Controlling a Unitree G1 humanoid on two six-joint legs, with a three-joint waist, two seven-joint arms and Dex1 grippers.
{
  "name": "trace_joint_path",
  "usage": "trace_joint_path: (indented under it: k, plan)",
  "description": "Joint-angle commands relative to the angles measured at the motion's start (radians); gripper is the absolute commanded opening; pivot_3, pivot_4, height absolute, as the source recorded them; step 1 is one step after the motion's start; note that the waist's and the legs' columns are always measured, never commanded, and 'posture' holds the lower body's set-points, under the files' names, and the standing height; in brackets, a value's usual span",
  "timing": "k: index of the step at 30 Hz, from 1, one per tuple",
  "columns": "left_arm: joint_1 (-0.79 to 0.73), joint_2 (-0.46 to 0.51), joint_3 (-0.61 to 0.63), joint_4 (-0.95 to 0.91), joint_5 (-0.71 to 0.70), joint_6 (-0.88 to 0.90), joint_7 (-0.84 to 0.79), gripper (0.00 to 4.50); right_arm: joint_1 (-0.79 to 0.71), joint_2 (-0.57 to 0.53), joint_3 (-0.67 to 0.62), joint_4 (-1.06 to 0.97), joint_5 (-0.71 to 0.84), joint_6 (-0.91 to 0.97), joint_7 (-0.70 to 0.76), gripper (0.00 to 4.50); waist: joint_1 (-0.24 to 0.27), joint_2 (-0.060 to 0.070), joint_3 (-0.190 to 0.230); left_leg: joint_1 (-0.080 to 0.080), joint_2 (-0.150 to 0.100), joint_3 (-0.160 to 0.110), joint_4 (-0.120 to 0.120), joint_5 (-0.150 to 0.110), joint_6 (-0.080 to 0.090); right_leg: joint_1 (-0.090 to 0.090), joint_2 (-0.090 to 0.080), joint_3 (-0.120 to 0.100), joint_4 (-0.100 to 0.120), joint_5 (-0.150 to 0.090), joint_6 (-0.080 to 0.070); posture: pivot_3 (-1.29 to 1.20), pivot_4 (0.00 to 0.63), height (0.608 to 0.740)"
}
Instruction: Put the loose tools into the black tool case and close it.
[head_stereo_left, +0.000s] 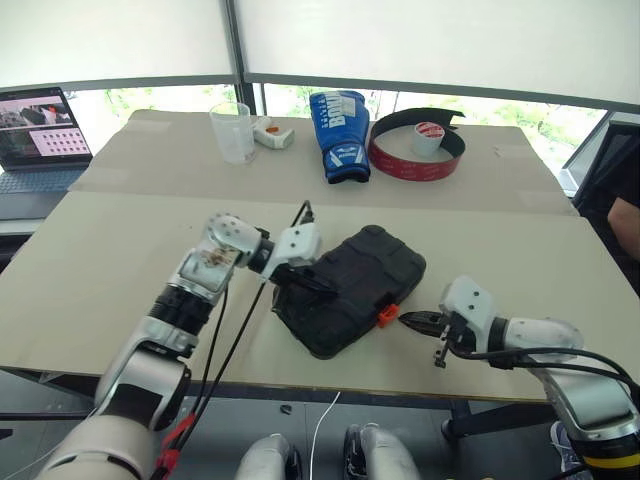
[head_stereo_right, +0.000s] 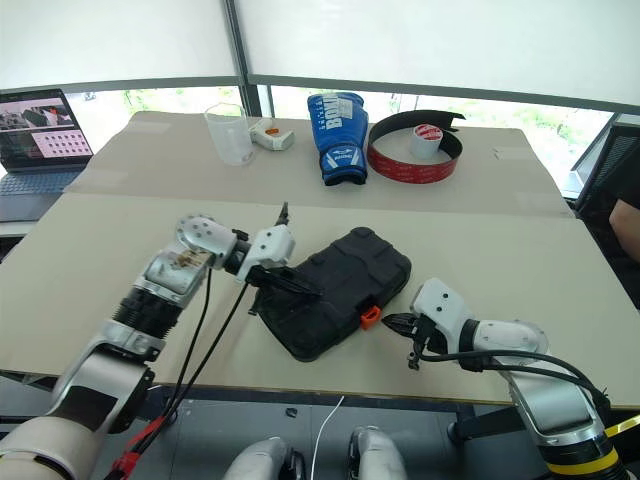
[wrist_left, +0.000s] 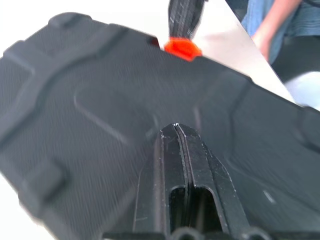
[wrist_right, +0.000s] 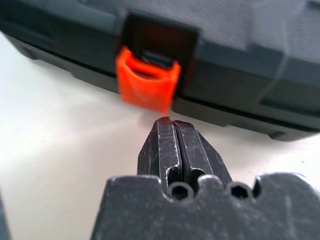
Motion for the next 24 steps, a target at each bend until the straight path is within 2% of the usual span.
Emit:
trace_joint_path:
  k: [1, 4, 8, 16, 24]
  plan:
    - [0.032, 0.038, -0.108, 0.103, 0.161, -0.193, 0.028, 0.02, 0.02, -0.016, -0.025, -0.049, 0.007, 0.001, -0.011, 0.0, -0.001, -0.001, -0.002, 0.001, 0.0, 0.0, 0.0, 0.0, 0.0, 0.0, 0.0, 0.0, 0.0, 0.0, 0.0, 0.0, 0.15, 0.727]
    - [0.048, 0.067, -0.142, 0.144, 0.21, -0.304, 0.029, 0.02, 0.04, -0.02, -0.034, -0.059, 0.005, 0.001, -0.017, 0.0, -0.003, 0.0, -0.01, 0.005, 0.0, 0.0, 0.0, -0.001, 0.001, 0.003, 0.0, 0.002, 0.0, 0.0, 0.0, 0.0, 0.15, 0.727]
    - [0.043, 0.058, -0.129, 0.18, 0.201, -0.322, 0.037, 0.02, 0.035, -0.007, -0.045, -0.084, 0.033, 0.025, -0.032, 0.0, -0.006, 0.0, -0.017, 0.01, 0.001, 0.001, -0.003, -0.002, 0.003, 0.006, 0.0, 0.003, 0.0, 0.0, 0.0, 0.0, 0.15, 0.727]
    - [0.021, 0.036, -0.108, 0.204, 0.177, -0.31, 0.043, 0.02, -0.071, 0.041, -0.127, -0.151, 0.209, 0.171, -0.076, 0.0, -0.003, -0.001, -0.03, 0.014, 0.001, 0.001, -0.008, -0.004, 0.006, 0.008, 0.0, 0.004, -0.001, 0.0, 0.001, 0.0, 0.15, 0.727]
    - [0.015, 0.031, -0.101, 0.204, 0.175, -0.312, 0.049, 0.02, -0.06, 0.0, -0.009, -0.073, 0.11, 0.122, -0.08, 0.0, -0.001, -0.002, -0.031, 0.014, 0.0, 0.002, -0.009, -0.004, 0.006, 0.008, 0.0, 0.004, -0.003, 0.0, 0.0, 0.0, 0.15, 0.727]
